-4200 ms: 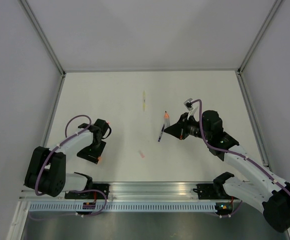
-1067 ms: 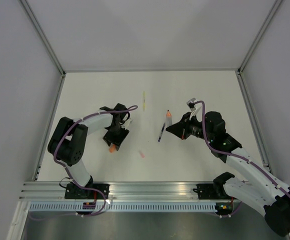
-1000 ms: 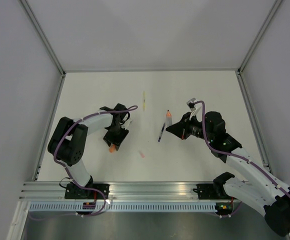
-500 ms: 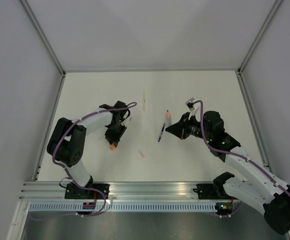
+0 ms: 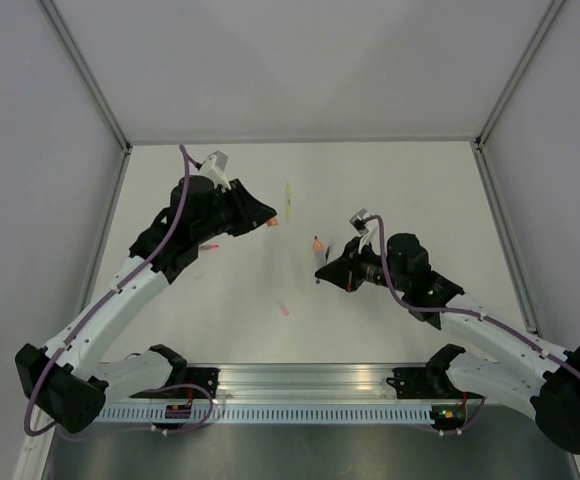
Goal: Insert the pens into the pen caps
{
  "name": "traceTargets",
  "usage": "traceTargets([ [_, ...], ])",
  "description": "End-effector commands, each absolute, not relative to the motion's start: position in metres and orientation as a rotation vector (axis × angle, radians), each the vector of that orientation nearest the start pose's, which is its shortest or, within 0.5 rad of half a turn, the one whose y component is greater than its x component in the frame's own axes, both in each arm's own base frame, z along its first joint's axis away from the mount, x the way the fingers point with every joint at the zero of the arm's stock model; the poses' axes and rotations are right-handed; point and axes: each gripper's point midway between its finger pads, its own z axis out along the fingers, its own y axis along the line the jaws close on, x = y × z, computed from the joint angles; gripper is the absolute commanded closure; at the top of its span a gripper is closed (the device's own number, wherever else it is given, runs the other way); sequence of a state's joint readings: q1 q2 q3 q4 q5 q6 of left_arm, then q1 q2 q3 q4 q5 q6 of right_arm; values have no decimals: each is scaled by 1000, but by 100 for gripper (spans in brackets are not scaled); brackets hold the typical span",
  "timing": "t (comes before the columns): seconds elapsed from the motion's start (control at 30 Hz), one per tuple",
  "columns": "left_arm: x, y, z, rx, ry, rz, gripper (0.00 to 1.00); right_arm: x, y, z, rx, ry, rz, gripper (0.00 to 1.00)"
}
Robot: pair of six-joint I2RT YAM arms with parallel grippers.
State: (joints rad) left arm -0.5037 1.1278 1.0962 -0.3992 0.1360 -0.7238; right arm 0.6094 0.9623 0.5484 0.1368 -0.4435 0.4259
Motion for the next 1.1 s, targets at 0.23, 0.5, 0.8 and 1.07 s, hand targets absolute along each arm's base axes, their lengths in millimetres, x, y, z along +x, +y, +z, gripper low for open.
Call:
traceTargets([
  [0.23,283,-288,271,-241,2119,-1135,98,216,294,185,-586,1879,1069,100],
  [0.5,275,-299,253,-242,2148,-1138,98,213,298,186,-588,1877,1067,100],
  [0.8,272,-303,235,-242,2179,-1084,98,211,295,189,-577,1866,1059,100],
  [1.07,257,-310,214,-172,2252,-1021,98,212,294,192,-569,1861,1055,100],
])
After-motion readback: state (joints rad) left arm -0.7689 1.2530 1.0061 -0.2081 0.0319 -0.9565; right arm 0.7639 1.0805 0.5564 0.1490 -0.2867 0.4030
